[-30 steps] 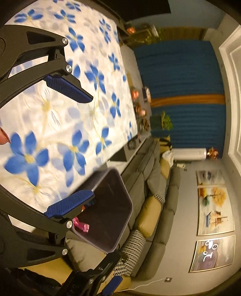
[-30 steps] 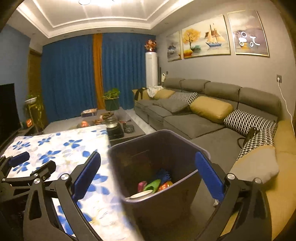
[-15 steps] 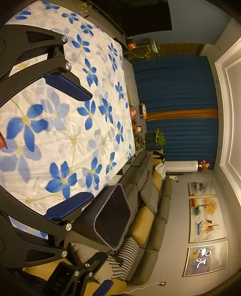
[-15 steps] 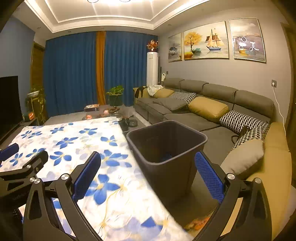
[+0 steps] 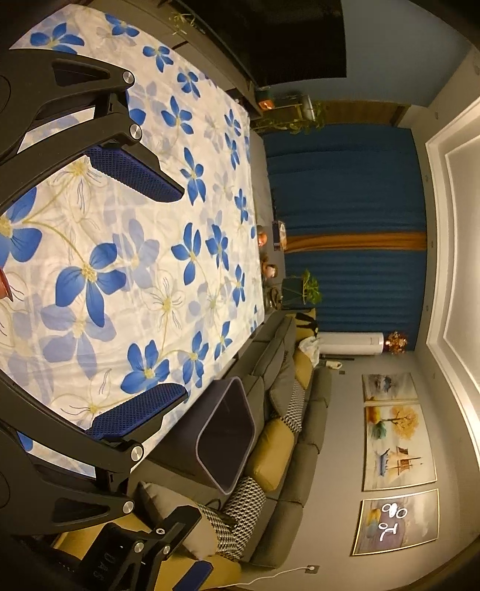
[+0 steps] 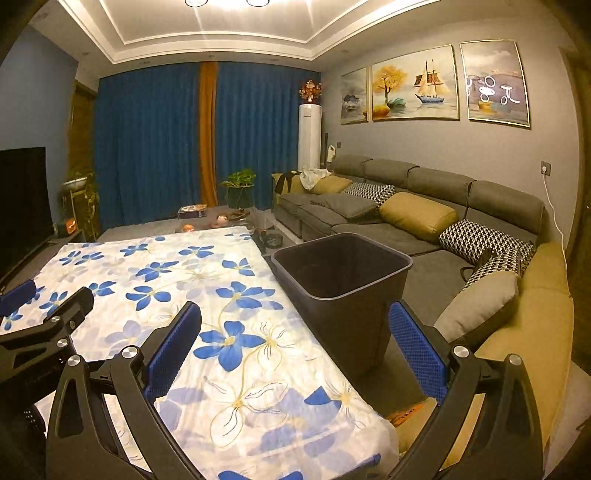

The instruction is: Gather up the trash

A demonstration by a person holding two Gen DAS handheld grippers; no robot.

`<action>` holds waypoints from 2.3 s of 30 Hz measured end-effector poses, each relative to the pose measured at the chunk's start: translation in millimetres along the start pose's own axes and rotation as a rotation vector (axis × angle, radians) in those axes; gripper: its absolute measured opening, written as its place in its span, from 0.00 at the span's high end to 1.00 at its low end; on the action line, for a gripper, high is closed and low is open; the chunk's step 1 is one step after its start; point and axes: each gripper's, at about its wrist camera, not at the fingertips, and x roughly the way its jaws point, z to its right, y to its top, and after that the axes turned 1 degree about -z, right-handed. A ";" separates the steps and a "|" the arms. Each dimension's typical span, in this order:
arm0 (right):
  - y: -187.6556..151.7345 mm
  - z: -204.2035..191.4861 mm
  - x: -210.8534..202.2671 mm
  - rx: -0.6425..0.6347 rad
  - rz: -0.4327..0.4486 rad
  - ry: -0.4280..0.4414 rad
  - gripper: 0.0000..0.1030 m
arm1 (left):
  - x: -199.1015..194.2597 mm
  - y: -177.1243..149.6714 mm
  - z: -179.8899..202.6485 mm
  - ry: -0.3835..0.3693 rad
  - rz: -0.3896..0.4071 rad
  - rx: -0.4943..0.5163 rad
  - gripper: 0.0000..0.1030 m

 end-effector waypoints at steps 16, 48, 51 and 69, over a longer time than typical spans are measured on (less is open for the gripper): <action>-1.6 -9.5 -18.1 -0.013 0.032 0.020 0.05 | -20.0 -2.4 -6.3 0.008 0.024 -0.009 0.06; 0.7 -9.6 -25.8 -0.004 0.051 0.020 0.05 | -26.8 -1.7 -8.0 -0.007 0.031 -0.020 0.06; 1.0 -10.1 -26.2 -0.005 0.052 0.021 0.05 | -28.0 -1.6 -7.4 -0.009 0.032 -0.021 0.06; 1.2 -11.2 -26.7 -0.002 0.053 0.024 0.05 | -31.7 1.4 -5.3 -0.023 0.035 -0.027 0.06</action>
